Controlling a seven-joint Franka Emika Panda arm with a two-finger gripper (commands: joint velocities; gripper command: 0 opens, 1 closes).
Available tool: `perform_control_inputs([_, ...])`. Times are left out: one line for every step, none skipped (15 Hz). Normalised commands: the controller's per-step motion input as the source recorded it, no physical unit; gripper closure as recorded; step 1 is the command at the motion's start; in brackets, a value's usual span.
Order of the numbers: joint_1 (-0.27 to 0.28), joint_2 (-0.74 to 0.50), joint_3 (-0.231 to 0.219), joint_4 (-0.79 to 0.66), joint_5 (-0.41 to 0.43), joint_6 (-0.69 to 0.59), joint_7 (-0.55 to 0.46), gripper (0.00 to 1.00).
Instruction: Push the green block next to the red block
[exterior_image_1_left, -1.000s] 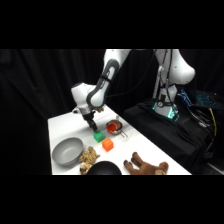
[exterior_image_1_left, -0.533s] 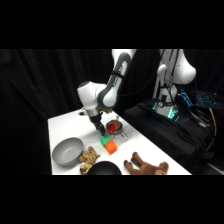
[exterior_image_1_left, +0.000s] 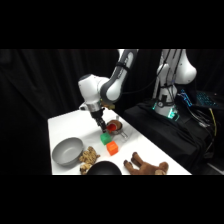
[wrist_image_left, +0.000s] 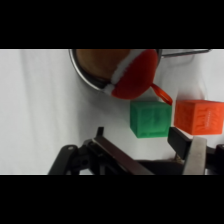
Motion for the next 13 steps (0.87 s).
perform_control_inputs([0.108,-0.33,-0.126,0.13,-0.073,-0.37,0.19,0.0])
perform_control_inputs([0.112,-0.37,-0.104,0.15,-0.054,-0.45,0.19,0.0])
perform_control_inputs([0.12,-0.39,-0.091,0.15,-0.047,-0.48,0.2,0.0])
perform_control_inputs([0.14,-0.44,-0.086,0.17,-0.052,-0.57,0.24,0.0])
perform_control_inputs([0.144,-0.44,-0.078,0.18,-0.039,-0.57,0.24,0.0])
perform_control_inputs([0.153,-0.45,-0.076,0.2,-0.043,-0.6,0.26,0.0])
perform_control_inputs([0.154,-0.41,-0.076,0.22,-0.046,-0.58,0.28,0.0])
perform_control_inputs([0.151,-0.38,-0.071,0.23,-0.043,-0.55,0.27,0.0])
perform_control_inputs([0.156,-0.33,-0.067,0.26,-0.051,-0.57,0.3,0.0])
perform_control_inputs([0.173,-0.29,-0.064,0.26,-0.097,-0.52,0.38,0.0])
perform_control_inputs([0.177,-0.24,-0.054,0.27,-0.113,-0.49,0.41,0.0])
perform_control_inputs([0.172,-0.18,-0.043,0.26,-0.122,-0.43,0.4,0.0])
perform_control_inputs([0.154,-0.1,-0.04,0.28,-0.108,-0.43,0.4,0.0])
